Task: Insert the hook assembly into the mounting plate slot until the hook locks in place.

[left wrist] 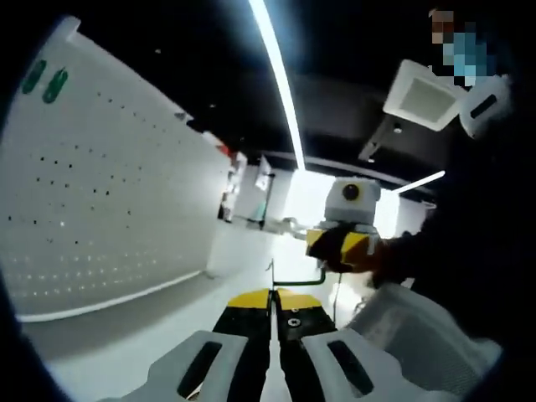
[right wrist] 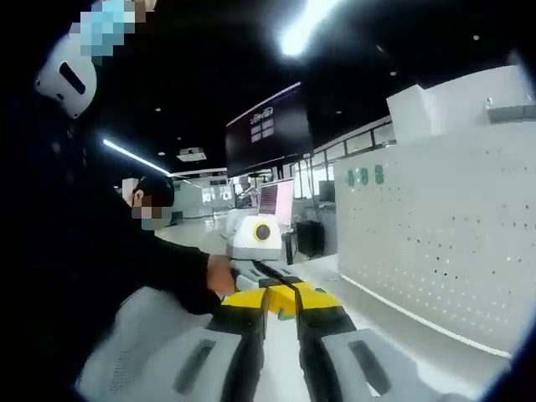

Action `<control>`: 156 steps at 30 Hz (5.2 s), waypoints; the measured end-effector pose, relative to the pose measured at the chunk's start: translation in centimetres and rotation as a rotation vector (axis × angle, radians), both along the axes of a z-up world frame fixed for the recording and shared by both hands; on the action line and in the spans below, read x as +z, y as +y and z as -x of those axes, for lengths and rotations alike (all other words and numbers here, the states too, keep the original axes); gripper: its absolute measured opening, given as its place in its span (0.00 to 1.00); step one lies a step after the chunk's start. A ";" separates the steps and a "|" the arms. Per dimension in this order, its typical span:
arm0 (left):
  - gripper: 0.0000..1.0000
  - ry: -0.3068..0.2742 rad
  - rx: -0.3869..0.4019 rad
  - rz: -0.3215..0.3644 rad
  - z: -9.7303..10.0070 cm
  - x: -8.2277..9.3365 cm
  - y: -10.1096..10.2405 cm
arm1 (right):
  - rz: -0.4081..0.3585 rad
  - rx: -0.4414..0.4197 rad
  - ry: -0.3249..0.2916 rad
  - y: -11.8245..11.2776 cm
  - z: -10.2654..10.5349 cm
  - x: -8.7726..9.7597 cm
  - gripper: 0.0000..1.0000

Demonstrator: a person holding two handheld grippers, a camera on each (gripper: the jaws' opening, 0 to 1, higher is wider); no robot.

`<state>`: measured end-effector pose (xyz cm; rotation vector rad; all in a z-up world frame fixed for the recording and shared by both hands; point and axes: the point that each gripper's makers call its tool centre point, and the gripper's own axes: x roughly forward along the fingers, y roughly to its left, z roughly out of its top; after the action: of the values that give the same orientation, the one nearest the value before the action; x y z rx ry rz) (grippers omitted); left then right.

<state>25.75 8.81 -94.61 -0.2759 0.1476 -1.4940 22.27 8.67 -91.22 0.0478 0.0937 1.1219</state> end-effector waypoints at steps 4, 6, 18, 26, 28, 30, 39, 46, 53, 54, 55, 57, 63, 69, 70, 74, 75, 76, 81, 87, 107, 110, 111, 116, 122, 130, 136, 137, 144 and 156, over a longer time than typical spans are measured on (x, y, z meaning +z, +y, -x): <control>0.01 0.019 0.006 0.050 -0.3 0.8 0.5 | -0.029 0.033 0.023 0.0 0.6 0.2 0.10; 0.01 0.028 0.005 0.074 -0.3 1.3 0.6 | -0.073 0.042 0.027 0.1 0.7 0.9 0.09; 0.01 0.034 -0.024 0.110 0.3 2.1 0.4 | -0.084 0.084 0.023 1.0 0.7 1.5 0.06; 0.01 0.044 -0.057 0.146 0.9 2.8 0.2 | -0.083 0.117 0.012 1.5 1.1 1.8 0.02; 0.01 0.049 -0.060 0.155 1.0 2.9 0.3 | -0.084 0.121 0.003 1.6 1.2 2.0 0.02; 0.01 0.045 -0.060 0.157 1.0 2.9 0.3 | -0.079 0.120 -0.002 1.6 1.2 2.1 0.01; 0.02 -0.081 0.018 0.064 0.0 2.1 0.2 | -0.024 0.081 0.017 0.9 0.3 1.0 0.01; 0.02 -0.200 0.107 -0.099 -1.0 0.4 -0.1 | 0.000 0.040 0.019 0.1 -0.4 0.9 0.01; 0.07 -0.244 0.236 -0.119 -2.6 1.3 1.1 | 0.008 0.023 0.020 0.0 -1.0 1.1 0.01; 0.09 -0.263 0.254 -0.136 -2.8 1.3 1.3 | 0.008 0.023 0.020 0.1 -1.0 1.2 0.01; 0.10 -0.273 0.269 -0.145 -2.7 1.4 1.4 | 0.011 0.021 0.019 0.1 -1.2 1.3 0.01; 0.10 -0.286 0.286 -0.156 -2.7 1.4 1.7 | 0.015 0.023 0.018 0.1 -1.4 1.4 0.01; 0.17 -0.299 0.362 -0.146 -2.7 2.6 2.7 | 0.022 0.029 0.005 1.0 -2.1 2.3 0.01; 0.26 -0.283 0.395 -0.125 -2.7 3.1 3.6 | 0.017 0.035 -0.009 2.0 -3.1 3.4 0.01; 0.27 -0.283 0.402 -0.130 -2.8 3.0 3.7 | 0.018 0.036 -0.014 2.2 -3.4 3.7 0.01; 0.28 -0.315 0.441 -0.158 -3.5 2.9 4.1 | 0.028 0.047 -0.035 2.7 -4.5 4.4 0.01; 0.30 -0.313 0.443 -0.160 -3.5 2.8 4.1 | 0.032 0.048 -0.040 2.7 -4.8 4.5 0.01; 0.30 -0.309 0.445 -0.161 -3.6 2.8 4.1 | 0.034 0.049 -0.047 2.9 -5.2 4.8 0.01; 0.30 -0.289 0.459 -0.154 -4.0 2.7 4.5 | 0.044 0.050 -0.071 3.6 -7.2 6.1 0.01; 0.32 -0.281 0.458 -0.157 -4.0 2.6 4.4 | 0.036 0.016 -0.111 4.3 -10.9 8.7 0.01; 0.36 -0.287 0.450 -0.169 -3.9 2.5 4.2 | 0.022 -0.030 -0.196 7.6 -19.5 13.1 0.01; 0.35 -0.277 0.437 -0.176 -3.8 2.2 4.1 | 0.032 -0.028 -0.209 8.0 -20.5 13.0 0.01; 0.34 -0.274 0.433 -0.182 -3.8 2.1 4.0 | 0.033 -0.031 -0.212 8.1 -20.8 13.0 0.01; 0.34 -0.277 0.417 -0.183 -3.5 2.0 3.8 | 0.037 -0.048 -0.216 8.1 -22.6 12.7 0.01; 0.35 -0.272 0.423 -0.179 -3.7 2.1 3.9 | 0.025 -0.072 -0.225 7.8 -24.2 12.9 0.01; 0.35 -0.242 0.427 -0.173 -4.1 1.9 4.3 | 0.040 -0.075 -0.230 8.0 -25.8 12.5 0.01; 0.36 -0.241 0.425 -0.170 -4.0 2.0 4.2 | 0.048 -0.087 -0.222 7.9 -26.5 12.0 0.01; 0.36 -0.241 0.424 -0.170 -4.0 2.0 4.1 | 0.048 -0.093 -0.220 7.8 -26.7 12.0 0.01; 0.36 -0.243 0.422 -0.170 -4.0 2.0 4.1 | 0.054 -0.095 -0.222 7.8 -26.9 11.6 0.01; 0.35 -0.243 0.418 -0.172 -4.0 1.9 4.0 | 0.054 -0.094 -0.236 8.0 -27.0 11.7 0.01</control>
<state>29.70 12.85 -92.68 0.0167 0.0198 -1.0803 49.23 16.63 -79.48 -0.1273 -0.0882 1.0234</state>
